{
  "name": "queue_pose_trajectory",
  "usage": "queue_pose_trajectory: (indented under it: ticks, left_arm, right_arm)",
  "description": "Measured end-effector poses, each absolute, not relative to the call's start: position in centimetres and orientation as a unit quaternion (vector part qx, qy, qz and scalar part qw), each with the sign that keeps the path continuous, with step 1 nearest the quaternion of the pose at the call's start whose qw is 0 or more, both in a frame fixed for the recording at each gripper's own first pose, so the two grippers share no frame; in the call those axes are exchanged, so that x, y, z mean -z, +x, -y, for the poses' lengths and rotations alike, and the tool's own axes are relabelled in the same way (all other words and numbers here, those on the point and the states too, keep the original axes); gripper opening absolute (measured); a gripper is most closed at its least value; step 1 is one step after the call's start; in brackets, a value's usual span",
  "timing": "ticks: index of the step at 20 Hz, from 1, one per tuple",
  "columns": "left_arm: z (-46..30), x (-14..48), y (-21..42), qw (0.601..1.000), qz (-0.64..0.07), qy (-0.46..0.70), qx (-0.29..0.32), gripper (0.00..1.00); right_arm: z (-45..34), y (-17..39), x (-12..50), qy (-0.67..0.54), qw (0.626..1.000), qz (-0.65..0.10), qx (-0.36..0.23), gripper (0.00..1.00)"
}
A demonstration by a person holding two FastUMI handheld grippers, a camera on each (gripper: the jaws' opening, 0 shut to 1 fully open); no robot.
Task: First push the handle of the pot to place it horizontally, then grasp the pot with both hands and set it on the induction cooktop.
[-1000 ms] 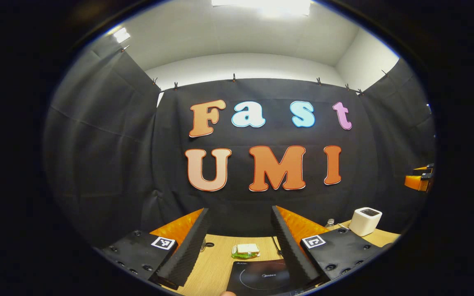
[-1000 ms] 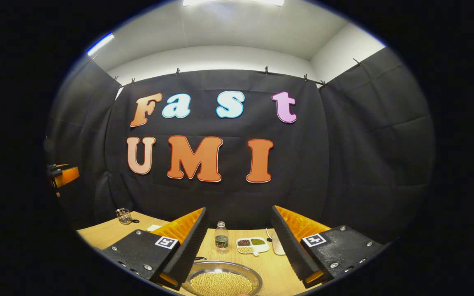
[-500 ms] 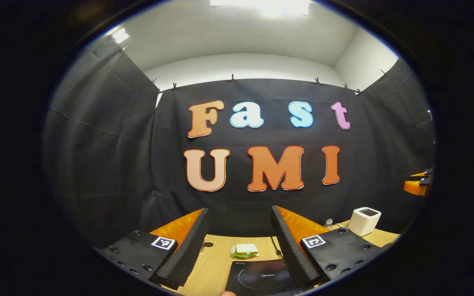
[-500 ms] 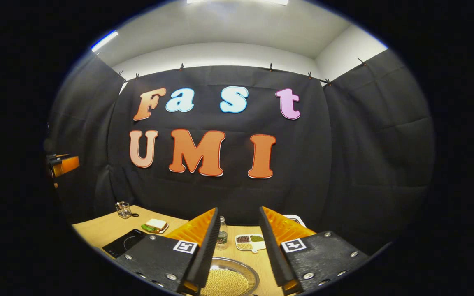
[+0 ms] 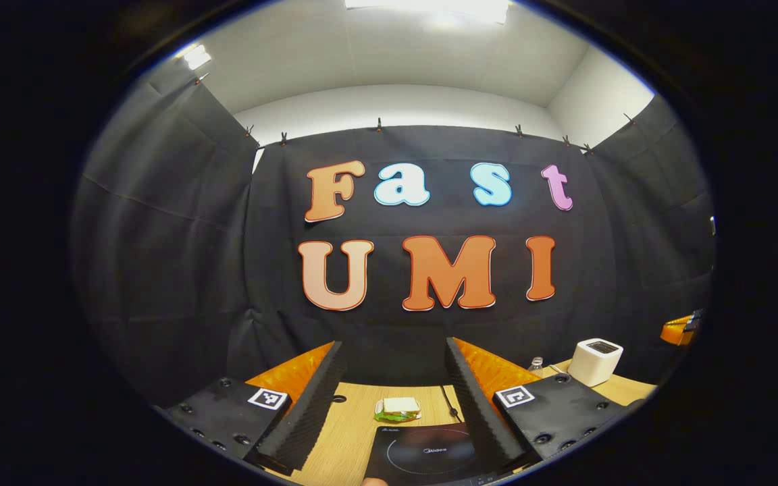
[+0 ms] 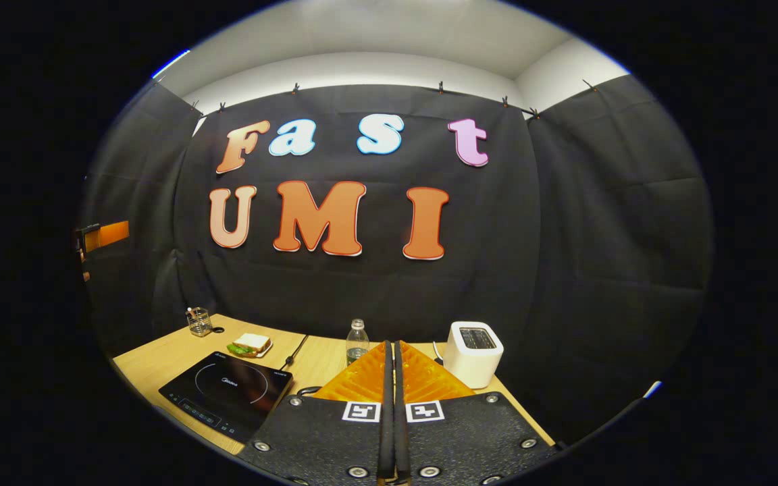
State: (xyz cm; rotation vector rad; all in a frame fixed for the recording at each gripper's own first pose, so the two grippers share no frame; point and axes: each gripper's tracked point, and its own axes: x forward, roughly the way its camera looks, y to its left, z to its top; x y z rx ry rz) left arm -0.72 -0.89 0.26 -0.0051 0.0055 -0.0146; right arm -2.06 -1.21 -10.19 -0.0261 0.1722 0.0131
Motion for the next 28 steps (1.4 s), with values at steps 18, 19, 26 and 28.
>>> queue_pose_trajectory:
  ticks: [18,19,26,28]
  left_arm:
    - [-0.5,0.6,-1.0,1.0,-0.009,-0.006,-0.001,0.96]
    - [-0.5,0.7,-1.1,1.0,-0.01,-0.006,-0.002,0.99]
    - [0.0,1.2,-0.6,1.0,-0.015,-0.005,0.0,0.99]
    - [0.2,1.2,-0.5,1.0,-0.015,-0.003,0.0,0.99]
  right_arm:
    - [-0.7,-8.4,25.4,-0.04,0.966,-0.251,-0.038,0.0]
    - [-0.8,-8.8,26.2,-0.045,0.963,-0.262,-0.04,0.0]
    - [-0.5,-10.8,30.8,-0.046,0.944,-0.322,-0.051,0.0]
    - [-0.8,-11.5,32.1,-0.042,0.938,-0.34,-0.057,0.0]
